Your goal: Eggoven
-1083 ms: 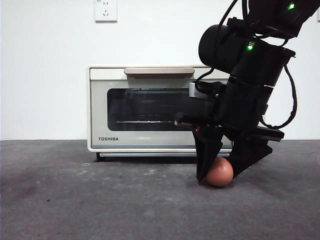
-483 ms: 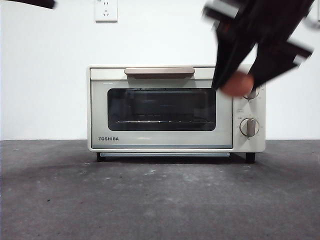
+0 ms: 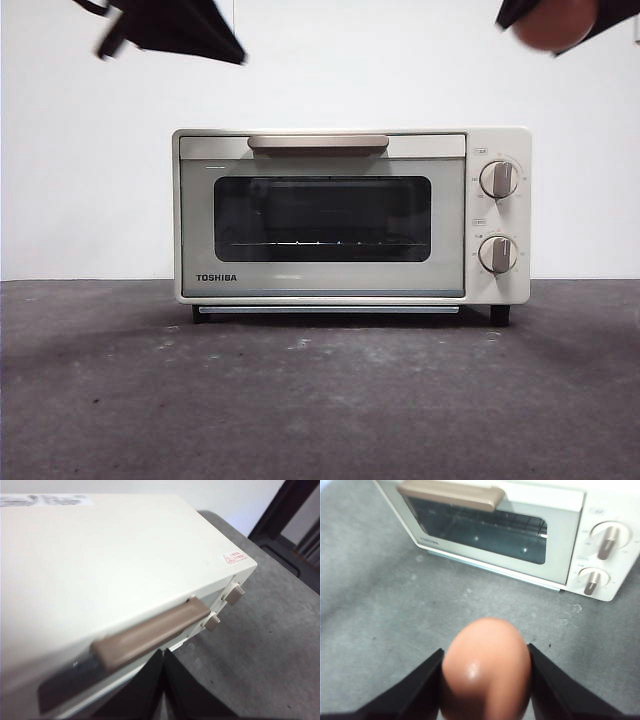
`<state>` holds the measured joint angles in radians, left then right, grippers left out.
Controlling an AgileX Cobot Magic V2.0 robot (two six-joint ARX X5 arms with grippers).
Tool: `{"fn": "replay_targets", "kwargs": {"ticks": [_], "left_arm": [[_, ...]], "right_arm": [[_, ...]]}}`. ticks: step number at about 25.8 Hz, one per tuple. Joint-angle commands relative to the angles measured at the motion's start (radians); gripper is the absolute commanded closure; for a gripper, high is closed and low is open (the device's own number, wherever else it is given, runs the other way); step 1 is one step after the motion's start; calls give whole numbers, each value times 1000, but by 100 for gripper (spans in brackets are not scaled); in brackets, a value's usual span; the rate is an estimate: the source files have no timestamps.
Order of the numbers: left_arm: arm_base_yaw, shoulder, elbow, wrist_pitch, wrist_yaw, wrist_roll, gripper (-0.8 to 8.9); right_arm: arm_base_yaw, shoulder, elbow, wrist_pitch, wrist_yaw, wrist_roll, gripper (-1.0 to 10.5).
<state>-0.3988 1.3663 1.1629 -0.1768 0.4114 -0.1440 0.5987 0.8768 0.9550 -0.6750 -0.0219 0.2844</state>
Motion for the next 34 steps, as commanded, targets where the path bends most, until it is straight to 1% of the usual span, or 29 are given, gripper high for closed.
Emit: {"fn": "replay_targets", "kwargs": {"ticks": [1,4,10,18,26,30,34], "left_arm": [[-17,83,77,11,-26,32,806],[-35,146,122,11,-58,50,806],[-62,219,156,20,-79,74,806],[-93,262,156,28,-184,137,806],[-93,303,156,39,-195,136,806],[-105,306,156,-5,-195,137,806],[-134,306,156,-77,-195,160,806]], "right_arm": [[8,-27,16,-4,5,-13,943],[8,-61,16,-17,14,-14,943],[8,-90,16,-35,31,-16,943],[8,-95,16,-37,29,-16,943],[8,-96,16,-47,22,-16,943],[8,-96,16,-48,23,-28,943],[8,-96,16,-47,23,-31,943]]}}
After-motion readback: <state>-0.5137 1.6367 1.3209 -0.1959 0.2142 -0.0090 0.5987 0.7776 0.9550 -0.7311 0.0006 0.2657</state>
